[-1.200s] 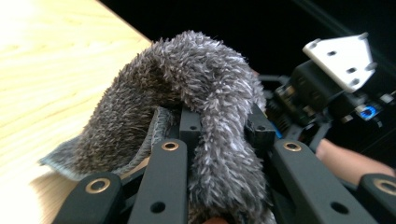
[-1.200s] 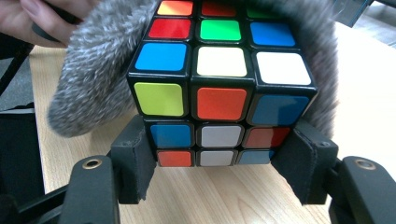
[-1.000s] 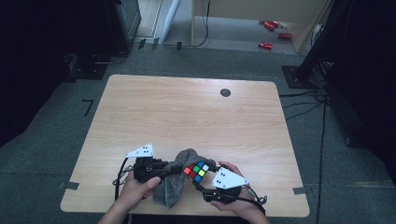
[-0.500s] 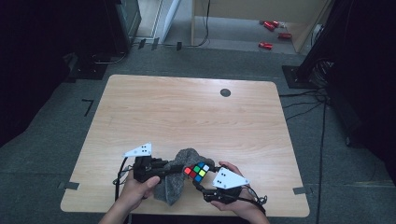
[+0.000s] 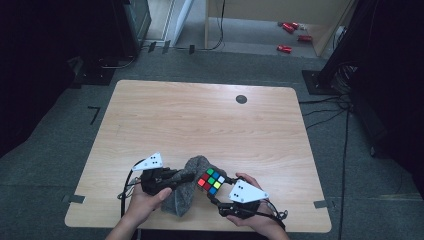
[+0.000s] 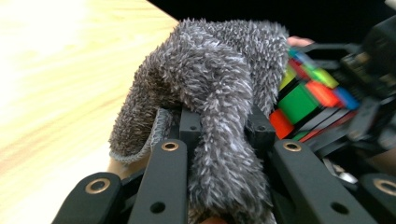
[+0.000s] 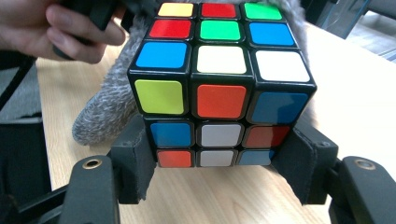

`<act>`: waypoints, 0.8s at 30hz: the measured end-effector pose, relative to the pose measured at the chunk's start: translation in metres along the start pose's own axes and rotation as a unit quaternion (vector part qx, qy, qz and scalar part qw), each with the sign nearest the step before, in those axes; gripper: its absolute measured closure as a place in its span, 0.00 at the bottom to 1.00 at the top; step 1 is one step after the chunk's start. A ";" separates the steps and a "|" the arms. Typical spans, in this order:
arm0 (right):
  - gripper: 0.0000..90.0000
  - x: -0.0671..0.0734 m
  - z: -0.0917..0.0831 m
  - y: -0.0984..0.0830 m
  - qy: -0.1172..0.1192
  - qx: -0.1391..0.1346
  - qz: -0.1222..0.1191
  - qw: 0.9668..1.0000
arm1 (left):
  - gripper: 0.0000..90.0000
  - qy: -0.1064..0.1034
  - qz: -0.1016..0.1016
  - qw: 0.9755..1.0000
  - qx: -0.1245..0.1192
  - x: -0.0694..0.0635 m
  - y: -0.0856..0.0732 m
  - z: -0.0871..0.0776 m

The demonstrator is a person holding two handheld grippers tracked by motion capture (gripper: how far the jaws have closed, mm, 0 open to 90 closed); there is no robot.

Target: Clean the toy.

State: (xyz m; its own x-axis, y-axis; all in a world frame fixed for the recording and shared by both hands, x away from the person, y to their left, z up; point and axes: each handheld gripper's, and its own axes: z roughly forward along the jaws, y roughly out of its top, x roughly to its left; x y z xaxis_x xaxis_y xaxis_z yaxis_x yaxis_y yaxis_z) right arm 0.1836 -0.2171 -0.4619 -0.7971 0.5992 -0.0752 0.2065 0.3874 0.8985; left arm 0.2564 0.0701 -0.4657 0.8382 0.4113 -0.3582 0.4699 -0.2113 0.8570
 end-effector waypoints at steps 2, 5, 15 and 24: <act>0.39 -0.004 -0.006 0.002 -0.003 -0.014 0.013 1.000 | 0.85 0.022 0.046 0.999 0.015 -0.003 -0.003 0.000; 0.39 -0.009 -0.013 0.007 -0.008 -0.033 0.033 0.999 | 0.85 0.044 0.138 0.989 0.036 -0.016 -0.009 0.007; 0.39 -0.009 -0.006 0.011 0.011 -0.045 0.102 0.994 | 0.83 0.043 0.232 0.971 0.030 -0.045 -0.020 0.031; 0.39 -0.015 0.001 0.008 -0.003 -0.031 0.169 0.985 | 0.83 0.062 0.216 0.974 0.018 -0.044 -0.019 0.029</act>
State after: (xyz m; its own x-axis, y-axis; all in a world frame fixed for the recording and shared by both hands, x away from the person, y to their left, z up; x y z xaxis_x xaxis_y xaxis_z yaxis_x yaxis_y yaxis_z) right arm 0.1984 -0.2222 -0.4539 -0.6847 0.6914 0.2304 0.4242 0.1210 0.8974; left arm 0.2183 0.0298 -0.4773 0.9212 0.3803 0.0818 0.0927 -0.4187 0.9034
